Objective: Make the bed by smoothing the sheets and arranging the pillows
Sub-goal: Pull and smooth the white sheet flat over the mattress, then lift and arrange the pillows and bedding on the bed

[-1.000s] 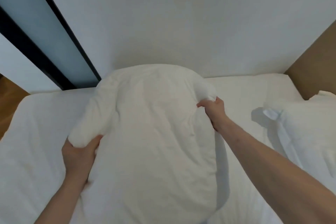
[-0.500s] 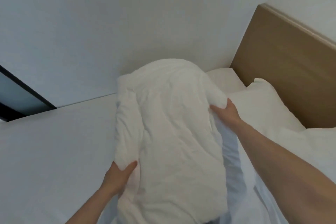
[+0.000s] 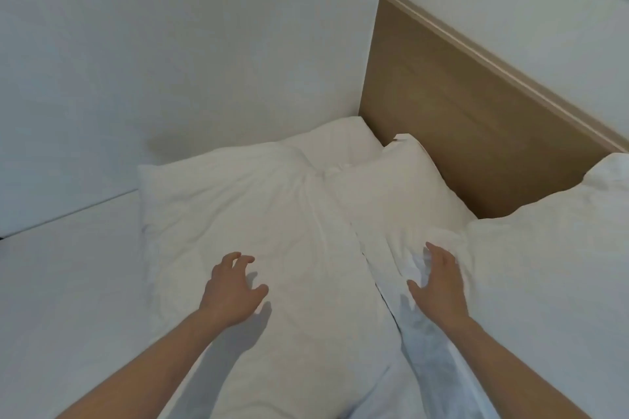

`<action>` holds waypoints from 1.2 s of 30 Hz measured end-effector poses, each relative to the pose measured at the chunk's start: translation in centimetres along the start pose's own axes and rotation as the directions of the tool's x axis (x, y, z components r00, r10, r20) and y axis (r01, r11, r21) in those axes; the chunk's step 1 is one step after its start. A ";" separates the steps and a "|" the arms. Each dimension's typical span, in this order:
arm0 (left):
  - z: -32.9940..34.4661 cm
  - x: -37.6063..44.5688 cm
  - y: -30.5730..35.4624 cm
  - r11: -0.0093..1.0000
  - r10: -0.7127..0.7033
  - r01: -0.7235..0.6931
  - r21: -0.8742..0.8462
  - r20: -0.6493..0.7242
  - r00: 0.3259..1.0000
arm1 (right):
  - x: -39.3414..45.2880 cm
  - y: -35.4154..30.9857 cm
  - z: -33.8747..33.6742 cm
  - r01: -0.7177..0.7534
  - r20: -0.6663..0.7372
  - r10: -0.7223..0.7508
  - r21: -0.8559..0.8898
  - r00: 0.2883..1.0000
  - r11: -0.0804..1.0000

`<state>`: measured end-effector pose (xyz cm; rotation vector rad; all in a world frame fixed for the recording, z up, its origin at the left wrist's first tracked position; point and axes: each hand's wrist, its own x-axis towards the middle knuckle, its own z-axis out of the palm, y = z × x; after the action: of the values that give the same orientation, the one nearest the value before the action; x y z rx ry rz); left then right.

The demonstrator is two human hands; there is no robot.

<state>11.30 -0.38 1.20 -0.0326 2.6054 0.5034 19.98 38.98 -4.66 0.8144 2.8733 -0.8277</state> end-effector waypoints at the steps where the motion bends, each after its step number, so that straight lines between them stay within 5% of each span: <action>1: 0.1 0.4 1.2 0.998 0.022 -0.024 0.059 0.022 1.000 | 0.0 0.7 -0.5 0.031 -0.018 -0.033 -0.086 0.999 0.996; 6: 1.6 1.0 8.2 0.975 0.195 -0.204 0.089 0.098 0.976 | 1.3 1.0 -3.6 0.079 -0.165 -0.120 -0.233 0.979 0.969; 13: 1.7 0.8 15.8 0.923 0.373 -0.378 0.069 0.078 0.924 | 6.9 6.8 -8.2 0.075 0.005 -0.091 -0.622 0.996 0.780; 17: 0.9 0.2 15.9 0.919 0.390 -0.394 0.032 0.096 0.916 | 8.8 5.8 -7.7 0.232 0.103 -0.210 -0.539 0.972 0.810; 21: 0.5 -0.5 14.4 0.919 0.393 -0.394 -0.016 0.101 0.914 | 8.5 4.8 -8.6 0.424 0.044 -0.438 -0.350 0.898 0.835; 26: 1.9 -2.8 16.0 0.920 0.390 -0.369 -0.132 0.218 0.895 | 5.0 1.5 -12.3 0.621 0.102 -0.623 -0.301 0.776 0.724; 30: 3.9 -5.9 18.8 0.922 0.321 -0.176 -0.344 0.428 0.845 | 2.1 -1.7 -16.8 0.684 0.041 -0.703 -0.273 0.710 0.676; 34: 4.9 -8.8 22.0 0.850 0.427 -0.132 -0.510 0.518 0.741 | -0.3 -8.0 -20.5 0.792 -0.029 -0.807 -0.173 0.590 0.586; 36: 5.6 -10.1 23.0 0.757 0.486 -0.091 -0.647 0.465 0.740 | -1.0 -12.1 -21.6 0.841 -0.053 -0.851 -0.135 0.522 0.524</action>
<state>20.15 22.39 9.29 0.3171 1.7207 1.2140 17.01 40.74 19.92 -0.7223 3.3055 -0.6465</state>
